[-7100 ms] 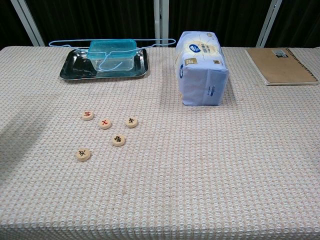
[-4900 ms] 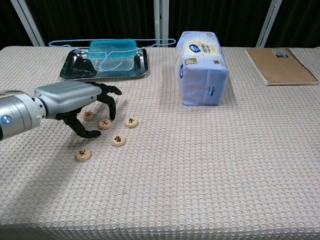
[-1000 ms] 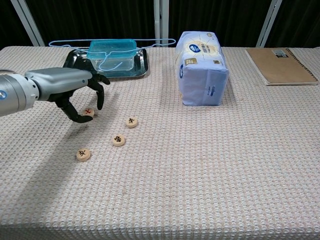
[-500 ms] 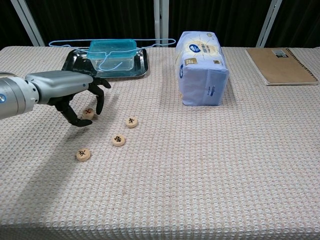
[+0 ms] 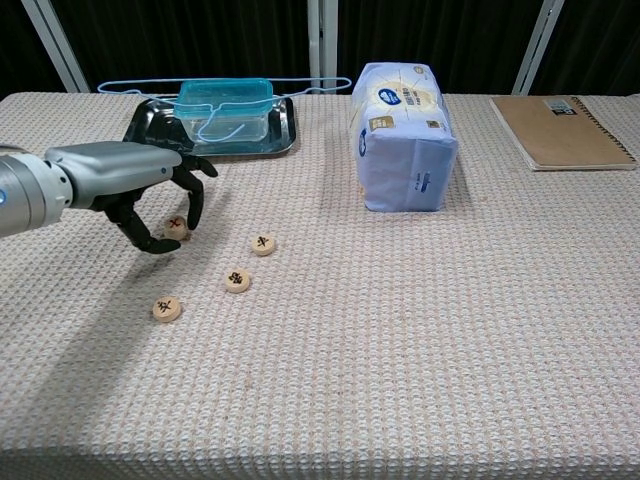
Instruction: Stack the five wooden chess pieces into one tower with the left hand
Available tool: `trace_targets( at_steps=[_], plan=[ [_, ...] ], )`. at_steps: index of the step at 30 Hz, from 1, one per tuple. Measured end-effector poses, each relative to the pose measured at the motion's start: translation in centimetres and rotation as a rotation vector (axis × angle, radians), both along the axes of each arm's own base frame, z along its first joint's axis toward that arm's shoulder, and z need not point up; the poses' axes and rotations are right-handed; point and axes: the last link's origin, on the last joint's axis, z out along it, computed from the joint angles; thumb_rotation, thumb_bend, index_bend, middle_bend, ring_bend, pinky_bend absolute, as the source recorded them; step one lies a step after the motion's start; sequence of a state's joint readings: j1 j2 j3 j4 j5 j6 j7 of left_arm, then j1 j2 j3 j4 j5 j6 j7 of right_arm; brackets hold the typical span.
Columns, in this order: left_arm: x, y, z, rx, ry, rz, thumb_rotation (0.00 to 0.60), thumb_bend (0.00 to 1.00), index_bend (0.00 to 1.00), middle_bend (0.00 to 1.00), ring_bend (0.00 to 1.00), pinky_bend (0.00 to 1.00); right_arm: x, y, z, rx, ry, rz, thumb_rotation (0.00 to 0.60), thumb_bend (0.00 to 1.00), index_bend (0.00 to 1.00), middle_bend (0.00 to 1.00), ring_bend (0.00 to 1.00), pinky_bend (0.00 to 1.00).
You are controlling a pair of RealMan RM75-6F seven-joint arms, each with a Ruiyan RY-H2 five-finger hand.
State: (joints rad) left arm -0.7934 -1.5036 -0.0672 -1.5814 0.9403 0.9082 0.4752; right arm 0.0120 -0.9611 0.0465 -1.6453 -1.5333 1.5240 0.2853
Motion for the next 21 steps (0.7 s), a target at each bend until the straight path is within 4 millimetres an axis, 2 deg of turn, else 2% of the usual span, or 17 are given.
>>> trace_targets(
  at_steps=[7, 12, 21],
  plan=[
    [1.2, -1.0, 0.7, -0.009, -0.05, -0.031, 0.6, 0.31, 0.46, 0.05, 0.0, 0.0, -0.1, 0.0, 0.1, -0.003, -0.004, -0.001, 0.6, 0.41, 0.0, 0.0, 0.0, 0.0],
    [1.8, -2.4, 1.5, -0.027, -0.074, -0.049, 0.6, 0.31, 0.46, 0.04, 0.0, 0.0, 0.0, 0.0, 0.0, 0.0, -0.002, 0.002, 0.6, 0.41, 0.0, 0.0, 0.0, 0.0],
    [1.0, -6.0, 1.9, -0.056, -0.06, -0.081, 0.6, 0.31, 0.43, 0.04, 0.0, 0.0, 0.0, 0.0, 0.0, 0.003, -0.002, -0.002, 0.6, 0.41, 0.0, 0.0, 0.0, 0.0]
  ],
)
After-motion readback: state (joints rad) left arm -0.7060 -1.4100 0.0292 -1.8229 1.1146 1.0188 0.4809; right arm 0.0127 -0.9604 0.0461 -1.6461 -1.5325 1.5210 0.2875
